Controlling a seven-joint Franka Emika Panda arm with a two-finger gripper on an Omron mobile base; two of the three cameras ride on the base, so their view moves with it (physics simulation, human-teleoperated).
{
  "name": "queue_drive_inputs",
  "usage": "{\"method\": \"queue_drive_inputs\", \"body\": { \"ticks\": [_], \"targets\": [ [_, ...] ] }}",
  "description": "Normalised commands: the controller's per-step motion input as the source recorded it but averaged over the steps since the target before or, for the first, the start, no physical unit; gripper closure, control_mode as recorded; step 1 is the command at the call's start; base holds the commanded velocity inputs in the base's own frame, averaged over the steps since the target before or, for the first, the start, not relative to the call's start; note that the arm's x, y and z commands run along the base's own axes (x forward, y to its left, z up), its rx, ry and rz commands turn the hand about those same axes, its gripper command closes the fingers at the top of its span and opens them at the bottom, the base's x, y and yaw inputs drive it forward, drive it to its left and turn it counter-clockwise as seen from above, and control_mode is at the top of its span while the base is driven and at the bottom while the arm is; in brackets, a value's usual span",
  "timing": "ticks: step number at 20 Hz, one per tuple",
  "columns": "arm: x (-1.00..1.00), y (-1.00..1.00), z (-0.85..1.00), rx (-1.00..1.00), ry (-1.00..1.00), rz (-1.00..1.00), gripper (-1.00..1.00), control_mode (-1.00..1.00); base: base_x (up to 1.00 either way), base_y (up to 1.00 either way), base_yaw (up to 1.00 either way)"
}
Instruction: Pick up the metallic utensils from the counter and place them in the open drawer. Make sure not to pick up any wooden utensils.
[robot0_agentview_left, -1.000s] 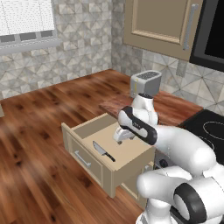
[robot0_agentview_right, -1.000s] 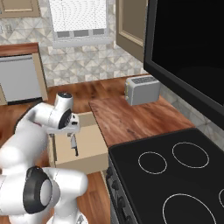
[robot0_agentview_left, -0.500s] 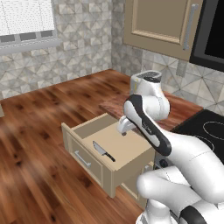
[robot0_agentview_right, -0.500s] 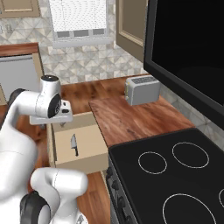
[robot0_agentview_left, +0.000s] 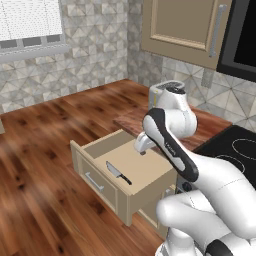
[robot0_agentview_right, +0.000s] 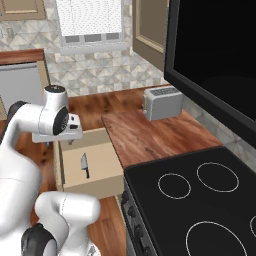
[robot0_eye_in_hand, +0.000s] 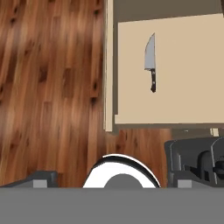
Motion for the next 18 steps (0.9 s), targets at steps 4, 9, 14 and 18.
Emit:
{"method": "queue_drive_inputs", "body": {
  "ticks": [4, 9, 14, 18],
  "targets": [
    [0.00, 0.00, 0.00, 0.00, 0.00, 0.00, -1.00, 1.00, -0.30, 0.00, 0.00],
    [0.00, 0.00, 0.00, 0.00, 0.00, 0.00, -1.00, 1.00, -1.00, 0.41, 0.16],
    [0.00, 0.00, 0.00, 0.00, 0.00, 0.00, -1.00, 1.00, -0.52, 1.00, 0.54],
    [0.00, 0.00, 0.00, 0.00, 0.00, 0.00, -1.00, 1.00, -0.04, 0.92, 0.87]
  ]
}}
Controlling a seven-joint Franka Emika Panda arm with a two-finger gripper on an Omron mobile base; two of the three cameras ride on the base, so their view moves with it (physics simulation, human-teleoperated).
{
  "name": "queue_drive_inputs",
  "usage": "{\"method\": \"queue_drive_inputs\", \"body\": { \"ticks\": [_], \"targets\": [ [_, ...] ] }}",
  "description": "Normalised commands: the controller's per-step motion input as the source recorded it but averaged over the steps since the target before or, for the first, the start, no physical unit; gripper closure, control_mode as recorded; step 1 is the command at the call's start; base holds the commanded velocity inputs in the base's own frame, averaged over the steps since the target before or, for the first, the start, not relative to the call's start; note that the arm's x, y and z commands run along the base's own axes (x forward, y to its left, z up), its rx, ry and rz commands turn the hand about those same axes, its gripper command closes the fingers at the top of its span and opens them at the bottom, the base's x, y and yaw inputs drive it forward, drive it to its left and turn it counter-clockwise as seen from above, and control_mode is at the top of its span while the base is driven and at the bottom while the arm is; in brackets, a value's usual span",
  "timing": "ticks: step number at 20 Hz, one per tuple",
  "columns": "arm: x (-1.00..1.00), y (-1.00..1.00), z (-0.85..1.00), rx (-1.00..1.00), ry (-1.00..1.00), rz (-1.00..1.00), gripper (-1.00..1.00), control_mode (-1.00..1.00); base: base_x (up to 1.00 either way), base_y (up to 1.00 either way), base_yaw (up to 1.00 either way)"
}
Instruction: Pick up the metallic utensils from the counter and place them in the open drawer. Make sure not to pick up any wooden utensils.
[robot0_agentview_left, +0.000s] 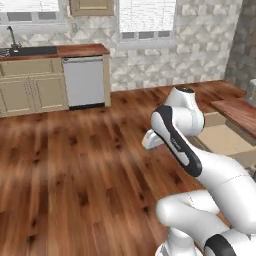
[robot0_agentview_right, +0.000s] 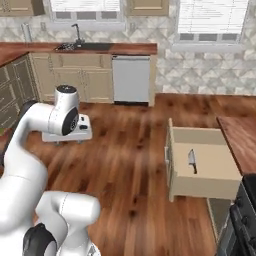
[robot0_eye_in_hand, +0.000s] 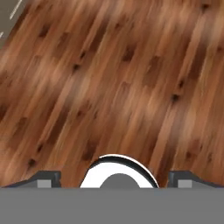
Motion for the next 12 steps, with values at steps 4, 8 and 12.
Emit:
{"method": "queue_drive_inputs", "body": {
  "ticks": [4, 8, 12],
  "targets": [
    [0.00, 0.00, 0.00, 0.00, 0.00, 0.00, -1.00, 1.00, -0.01, 0.78, 0.93],
    [0.00, 0.00, 0.00, 0.00, 0.00, 0.00, -1.00, 1.00, 0.00, 0.78, 0.92],
    [0.00, 0.00, 0.00, 0.00, 0.00, 0.00, -1.00, 1.00, 0.00, 0.90, 0.86]
  ]
}}
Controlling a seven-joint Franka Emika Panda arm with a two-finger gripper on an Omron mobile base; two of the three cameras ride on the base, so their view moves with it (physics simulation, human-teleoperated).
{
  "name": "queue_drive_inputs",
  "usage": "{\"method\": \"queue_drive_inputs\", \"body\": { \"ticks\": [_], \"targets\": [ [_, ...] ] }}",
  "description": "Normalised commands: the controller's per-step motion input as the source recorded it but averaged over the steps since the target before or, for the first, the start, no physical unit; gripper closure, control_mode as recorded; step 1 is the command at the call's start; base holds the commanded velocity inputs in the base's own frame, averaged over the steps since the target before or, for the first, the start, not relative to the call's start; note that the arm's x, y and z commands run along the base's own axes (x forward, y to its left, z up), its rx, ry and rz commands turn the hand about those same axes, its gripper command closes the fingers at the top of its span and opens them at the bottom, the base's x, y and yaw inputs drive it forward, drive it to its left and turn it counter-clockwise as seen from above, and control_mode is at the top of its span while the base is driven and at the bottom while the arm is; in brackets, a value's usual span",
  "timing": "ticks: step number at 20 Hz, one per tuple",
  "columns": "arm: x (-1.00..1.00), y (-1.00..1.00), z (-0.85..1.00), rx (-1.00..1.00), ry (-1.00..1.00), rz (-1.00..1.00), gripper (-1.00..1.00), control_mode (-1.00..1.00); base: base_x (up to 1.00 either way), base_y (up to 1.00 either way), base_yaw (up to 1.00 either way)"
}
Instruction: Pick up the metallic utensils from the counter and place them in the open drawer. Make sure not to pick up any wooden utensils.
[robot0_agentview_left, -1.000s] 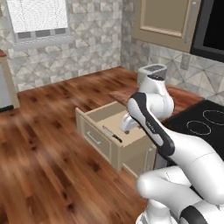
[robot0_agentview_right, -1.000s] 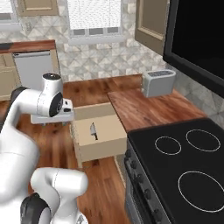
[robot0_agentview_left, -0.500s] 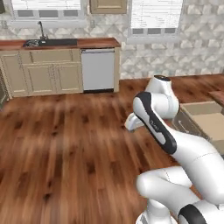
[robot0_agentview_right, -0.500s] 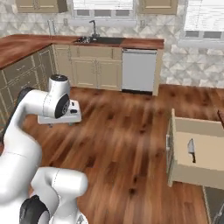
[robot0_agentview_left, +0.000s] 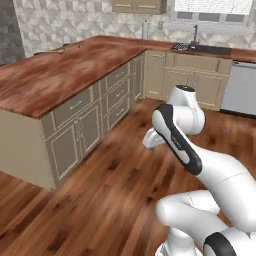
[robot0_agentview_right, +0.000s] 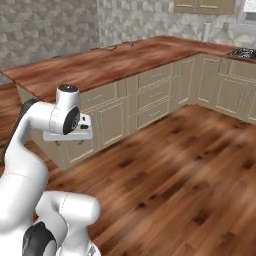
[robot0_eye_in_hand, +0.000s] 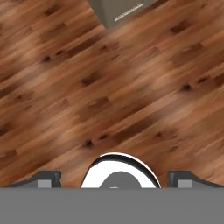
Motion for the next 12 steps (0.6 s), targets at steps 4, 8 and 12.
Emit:
{"method": "queue_drive_inputs", "body": {
  "ticks": [4, 8, 12],
  "targets": [
    [0.00, 0.00, 0.00, 0.00, 0.00, 0.00, -1.00, 1.00, 0.40, 0.97, 0.63],
    [0.00, 0.00, 0.00, 0.00, 0.00, 0.00, -1.00, 1.00, 1.00, 1.00, -0.04],
    [0.00, 0.00, 0.00, 0.00, 0.00, 0.00, -1.00, 1.00, 1.00, 1.00, -0.21]
  ]
}}
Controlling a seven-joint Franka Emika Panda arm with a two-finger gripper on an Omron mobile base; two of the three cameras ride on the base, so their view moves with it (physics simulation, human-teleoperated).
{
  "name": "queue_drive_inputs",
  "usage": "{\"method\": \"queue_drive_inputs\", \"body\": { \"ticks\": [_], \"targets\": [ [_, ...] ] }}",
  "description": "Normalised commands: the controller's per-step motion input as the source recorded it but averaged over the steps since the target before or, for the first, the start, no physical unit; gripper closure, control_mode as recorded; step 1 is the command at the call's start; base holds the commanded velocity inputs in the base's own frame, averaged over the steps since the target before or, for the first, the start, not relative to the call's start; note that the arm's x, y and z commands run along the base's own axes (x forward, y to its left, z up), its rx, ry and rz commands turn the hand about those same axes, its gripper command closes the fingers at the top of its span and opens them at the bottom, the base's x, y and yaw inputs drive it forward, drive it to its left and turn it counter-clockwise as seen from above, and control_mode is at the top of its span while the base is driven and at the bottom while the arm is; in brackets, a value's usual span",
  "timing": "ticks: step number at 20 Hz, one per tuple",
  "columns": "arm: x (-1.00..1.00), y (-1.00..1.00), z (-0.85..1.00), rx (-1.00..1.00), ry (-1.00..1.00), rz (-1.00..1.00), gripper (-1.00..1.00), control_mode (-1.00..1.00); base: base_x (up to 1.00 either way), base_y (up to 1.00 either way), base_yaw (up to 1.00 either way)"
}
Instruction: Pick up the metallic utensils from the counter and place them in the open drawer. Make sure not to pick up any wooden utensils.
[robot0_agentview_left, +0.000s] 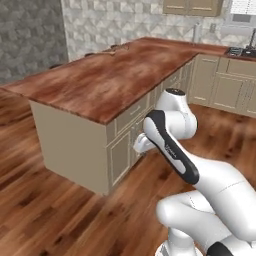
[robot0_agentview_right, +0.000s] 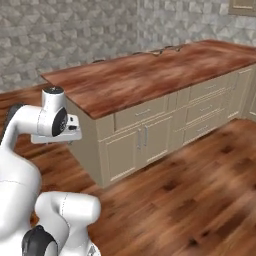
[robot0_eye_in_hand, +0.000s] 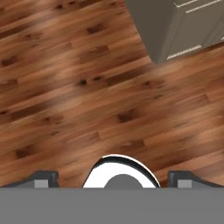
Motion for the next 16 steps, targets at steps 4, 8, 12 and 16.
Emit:
{"method": "queue_drive_inputs", "body": {
  "ticks": [4, 8, 12, 16],
  "targets": [
    [0.00, 0.00, 0.00, 0.00, 0.00, 0.00, -1.00, 1.00, 0.81, 1.00, -0.20],
    [0.00, 0.00, 0.00, 0.00, 0.00, 0.00, -1.00, 1.00, 0.74, 1.00, -0.24],
    [0.00, 0.00, 0.00, 0.00, 0.00, 0.00, -1.00, 1.00, 0.63, 1.00, -0.30],
    [0.00, 0.00, 0.00, 0.00, 0.00, 0.00, -1.00, 1.00, 0.38, 1.00, -0.32]
  ]
}}
